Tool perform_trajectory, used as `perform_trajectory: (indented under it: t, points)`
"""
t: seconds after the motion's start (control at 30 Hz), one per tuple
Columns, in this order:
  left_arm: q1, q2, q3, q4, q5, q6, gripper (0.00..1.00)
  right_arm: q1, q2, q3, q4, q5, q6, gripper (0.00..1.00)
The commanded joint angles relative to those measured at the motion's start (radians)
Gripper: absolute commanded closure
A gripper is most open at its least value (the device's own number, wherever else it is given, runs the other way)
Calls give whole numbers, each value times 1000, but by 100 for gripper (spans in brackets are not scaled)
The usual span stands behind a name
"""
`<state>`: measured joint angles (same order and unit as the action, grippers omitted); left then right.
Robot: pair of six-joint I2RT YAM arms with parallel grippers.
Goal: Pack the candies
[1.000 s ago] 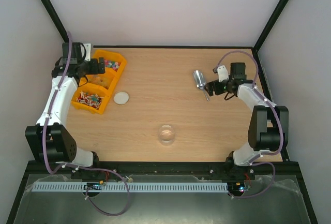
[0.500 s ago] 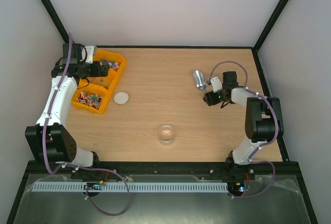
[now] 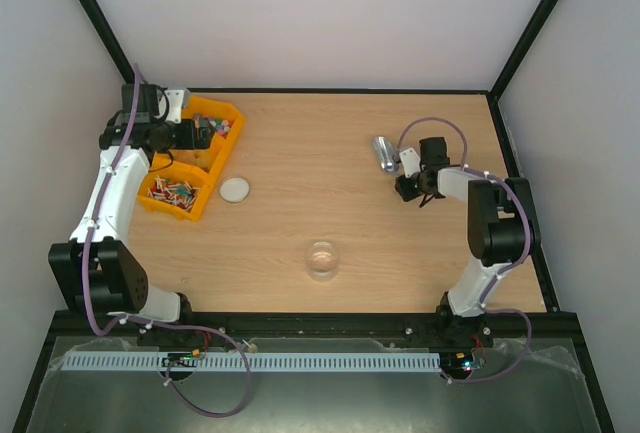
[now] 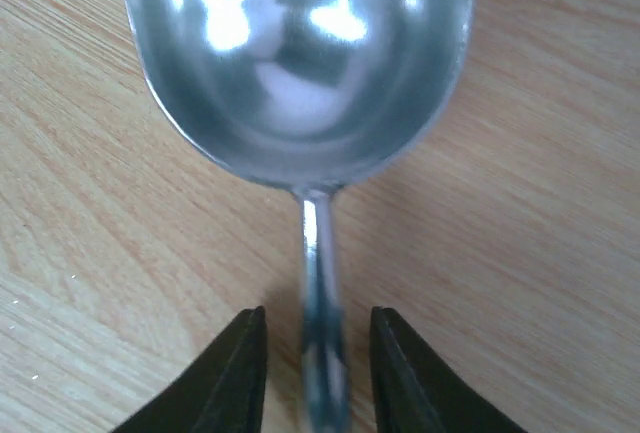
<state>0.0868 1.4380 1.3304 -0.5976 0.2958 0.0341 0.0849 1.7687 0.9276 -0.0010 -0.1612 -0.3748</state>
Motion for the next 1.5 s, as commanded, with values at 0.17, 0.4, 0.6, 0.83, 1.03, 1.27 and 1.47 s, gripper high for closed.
perform_trajectory:
  t: [0.17,0.4,0.6,0.83,1.03,1.27,1.47]
  points:
    - [8,24,59,0,81,50,0,3,38,68,-88,-11,-14,94]
    - [9,43,107,-35,202,100,0,9,-47,188,-359,-213,-186,99]
    - [5,63,161,-136,447,297,0,61,-100,305,-701,-328,-400,98]
    - [-104,149,259,-315,507,497,1,185,-182,339,-894,-362,-468,98]
    - [-261,190,256,-436,507,668,1,306,-191,408,-1017,-378,-469,97]
    - [-403,213,202,-410,576,678,8,431,-201,481,-1067,-347,-441,97]
    - [-481,228,148,-381,588,690,19,492,-192,553,-1088,-329,-440,97]
